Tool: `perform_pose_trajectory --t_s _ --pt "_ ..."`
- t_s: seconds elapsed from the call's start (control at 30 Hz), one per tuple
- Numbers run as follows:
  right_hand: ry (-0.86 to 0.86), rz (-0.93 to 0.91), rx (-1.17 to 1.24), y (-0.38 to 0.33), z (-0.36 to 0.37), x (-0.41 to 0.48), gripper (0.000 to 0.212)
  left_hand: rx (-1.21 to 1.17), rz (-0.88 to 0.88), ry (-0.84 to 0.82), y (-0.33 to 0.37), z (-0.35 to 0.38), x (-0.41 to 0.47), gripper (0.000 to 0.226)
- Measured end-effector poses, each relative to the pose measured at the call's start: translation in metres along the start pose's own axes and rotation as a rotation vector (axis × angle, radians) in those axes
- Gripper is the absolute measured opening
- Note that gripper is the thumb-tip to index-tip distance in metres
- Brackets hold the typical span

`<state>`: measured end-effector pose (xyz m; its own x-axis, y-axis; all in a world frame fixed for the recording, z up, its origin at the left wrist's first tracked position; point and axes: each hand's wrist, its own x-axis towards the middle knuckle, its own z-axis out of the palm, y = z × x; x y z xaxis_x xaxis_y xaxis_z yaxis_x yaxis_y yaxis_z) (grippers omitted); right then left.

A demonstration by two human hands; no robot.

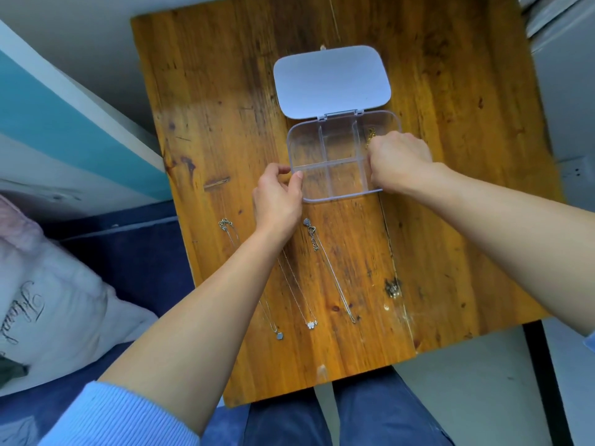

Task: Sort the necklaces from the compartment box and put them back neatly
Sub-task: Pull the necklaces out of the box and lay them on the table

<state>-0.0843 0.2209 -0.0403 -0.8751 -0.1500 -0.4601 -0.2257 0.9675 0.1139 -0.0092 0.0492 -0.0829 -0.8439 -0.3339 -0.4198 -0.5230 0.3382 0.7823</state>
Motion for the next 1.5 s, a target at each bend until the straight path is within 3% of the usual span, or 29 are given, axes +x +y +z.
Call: perform_pose_trajectory --t_s 0.2,0.53,0.63,0.7,0.87,0.97,1.1,1.23,1.4,1.5 --pt "-0.009 0.027 0.140 0.002 -0.004 -0.005 0.017 -0.010 -0.018 -0.022 0.001 -0.003 0.000 0.018" --pt "0.041 0.163 0.738 0.049 -0.020 -0.043 0.009 0.005 -0.024 -0.009 0.007 -0.012 -0.002 0.022" --pt "0.119 0.276 1.031 0.069 -0.012 -0.060 0.005 0.095 0.175 0.158 0.017 -0.018 -0.015 0.021" --pt "0.134 0.345 1.237 0.081 -0.005 -0.070 0.002 0.164 0.345 0.185 0.027 -0.015 -0.025 0.019" --pt "0.088 0.521 1.613 0.102 0.016 -0.097 0.007 0.345 0.635 -0.071 0.052 0.029 -0.044 0.013" --pt "0.055 0.555 1.770 0.115 0.025 -0.106 0.007 0.503 0.676 -0.214 0.065 0.066 -0.045 0.029" --pt "-0.048 0.483 1.902 0.128 0.027 -0.114 0.008 0.747 0.770 -0.285 0.081 0.107 -0.046 0.045" --pt "-0.116 0.454 2.006 0.143 0.029 -0.118 0.010 0.794 0.785 -0.277 0.085 0.115 -0.040 0.020" --pt "-0.187 0.551 1.959 0.164 0.046 -0.115 0.009 0.603 0.726 -0.309 0.087 0.094 -0.034 0.021" --pt "-0.231 0.573 1.880 0.170 0.056 -0.115 0.014 0.416 0.534 -0.393 0.095 0.077 -0.043 0.025"
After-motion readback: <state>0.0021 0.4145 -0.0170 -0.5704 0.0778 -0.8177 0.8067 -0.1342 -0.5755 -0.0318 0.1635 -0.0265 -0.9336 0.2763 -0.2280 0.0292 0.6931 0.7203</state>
